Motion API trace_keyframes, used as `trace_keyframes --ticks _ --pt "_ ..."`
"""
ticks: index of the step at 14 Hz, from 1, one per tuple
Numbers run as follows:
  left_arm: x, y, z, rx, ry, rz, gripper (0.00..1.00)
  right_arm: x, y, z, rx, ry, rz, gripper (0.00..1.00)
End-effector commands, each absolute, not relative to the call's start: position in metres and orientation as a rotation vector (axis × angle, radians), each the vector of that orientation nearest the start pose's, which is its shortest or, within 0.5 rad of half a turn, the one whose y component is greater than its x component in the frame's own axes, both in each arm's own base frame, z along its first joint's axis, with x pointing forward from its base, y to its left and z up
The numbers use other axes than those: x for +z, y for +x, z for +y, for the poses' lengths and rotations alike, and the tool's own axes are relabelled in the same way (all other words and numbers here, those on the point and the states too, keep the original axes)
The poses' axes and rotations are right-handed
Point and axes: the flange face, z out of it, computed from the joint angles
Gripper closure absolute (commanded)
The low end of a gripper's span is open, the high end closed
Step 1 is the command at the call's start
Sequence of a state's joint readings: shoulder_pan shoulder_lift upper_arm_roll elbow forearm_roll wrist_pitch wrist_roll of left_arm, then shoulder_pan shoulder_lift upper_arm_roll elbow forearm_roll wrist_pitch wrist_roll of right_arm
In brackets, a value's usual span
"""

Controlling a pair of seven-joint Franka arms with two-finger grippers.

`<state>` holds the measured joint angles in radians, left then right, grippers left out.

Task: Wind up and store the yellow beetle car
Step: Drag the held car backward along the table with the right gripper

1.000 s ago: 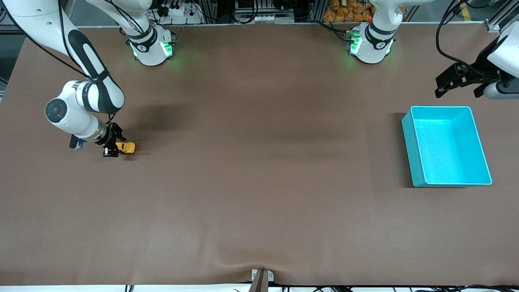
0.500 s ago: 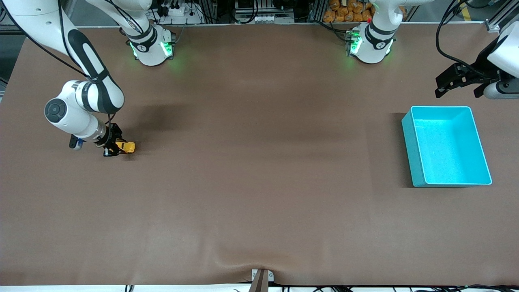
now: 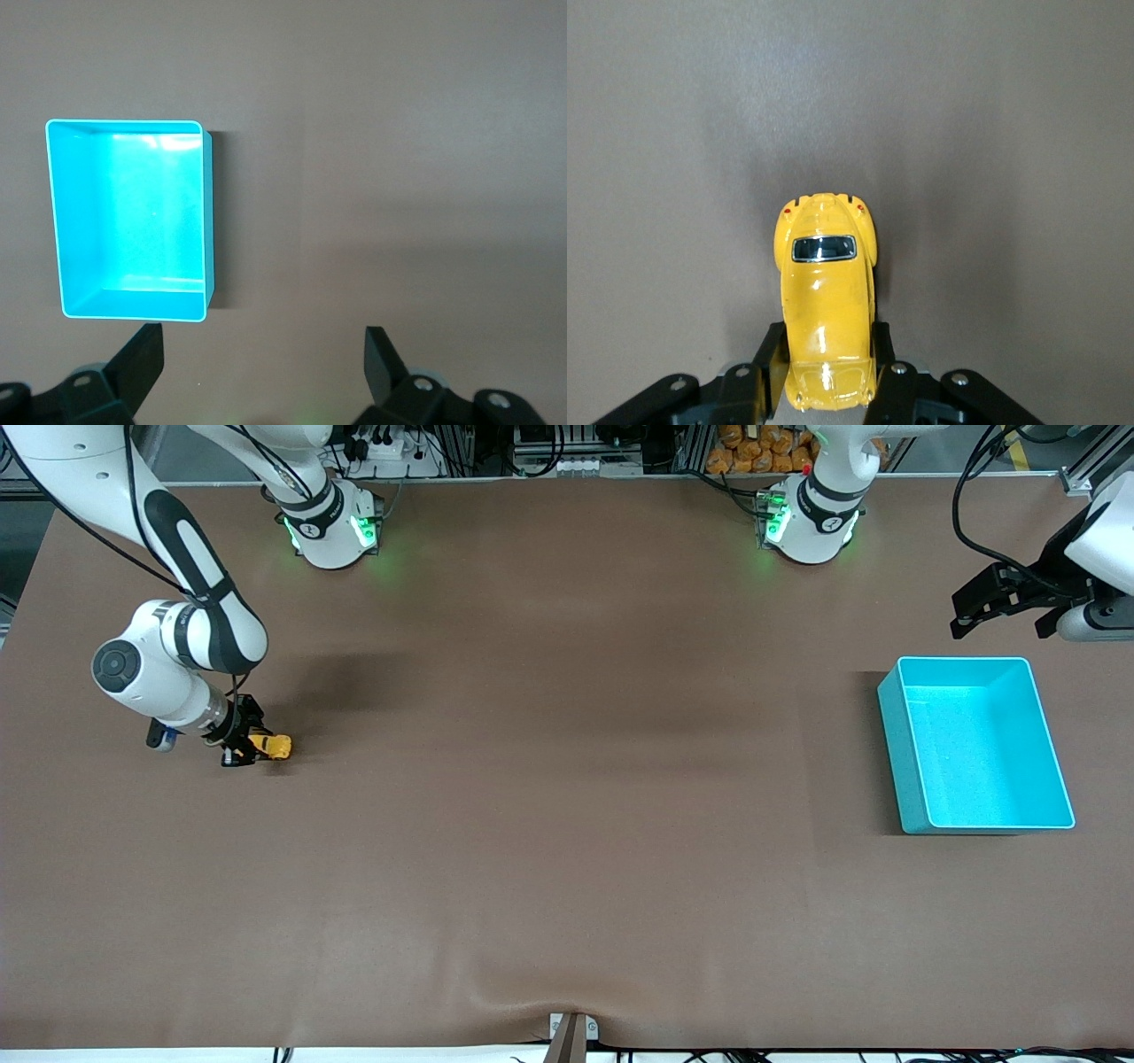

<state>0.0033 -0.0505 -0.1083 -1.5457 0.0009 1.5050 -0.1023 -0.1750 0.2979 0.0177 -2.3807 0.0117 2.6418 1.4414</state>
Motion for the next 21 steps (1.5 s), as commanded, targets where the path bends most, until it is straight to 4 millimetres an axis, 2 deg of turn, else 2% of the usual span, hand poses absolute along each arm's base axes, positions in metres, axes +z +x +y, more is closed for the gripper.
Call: trace_keyframes --ticks 1,6,13,16,18,21 --pt "0.665 0.525 -0.058 -0.022 -3.155 0.005 0.00 0.181 0.491 -0.092 0.069 -2.162 2.314 0.88" --pt "0.665 0.525 -0.058 -0.022 -3.153 0.004 0.00 0.174 0.493 -0.111 0.056 -2.166 2.323 0.88" --pt "0.665 0.525 -0.059 -0.022 -3.155 0.007 0.00 0.167 0.489 -0.149 0.005 -2.205 2.326 0.86" --pt "0.665 0.525 -0.059 -0.022 -3.155 0.007 0.00 0.167 0.490 -0.159 0.005 -2.203 2.338 0.86" --pt "0.665 0.525 -0.059 -0.022 -3.155 0.007 0.00 0.164 0.490 -0.159 0.011 -2.206 2.338 0.86" --pt "0.665 0.525 -0.059 -0.022 -3.155 0.007 0.00 0.164 0.487 -0.175 0.012 -2.213 2.331 0.87"
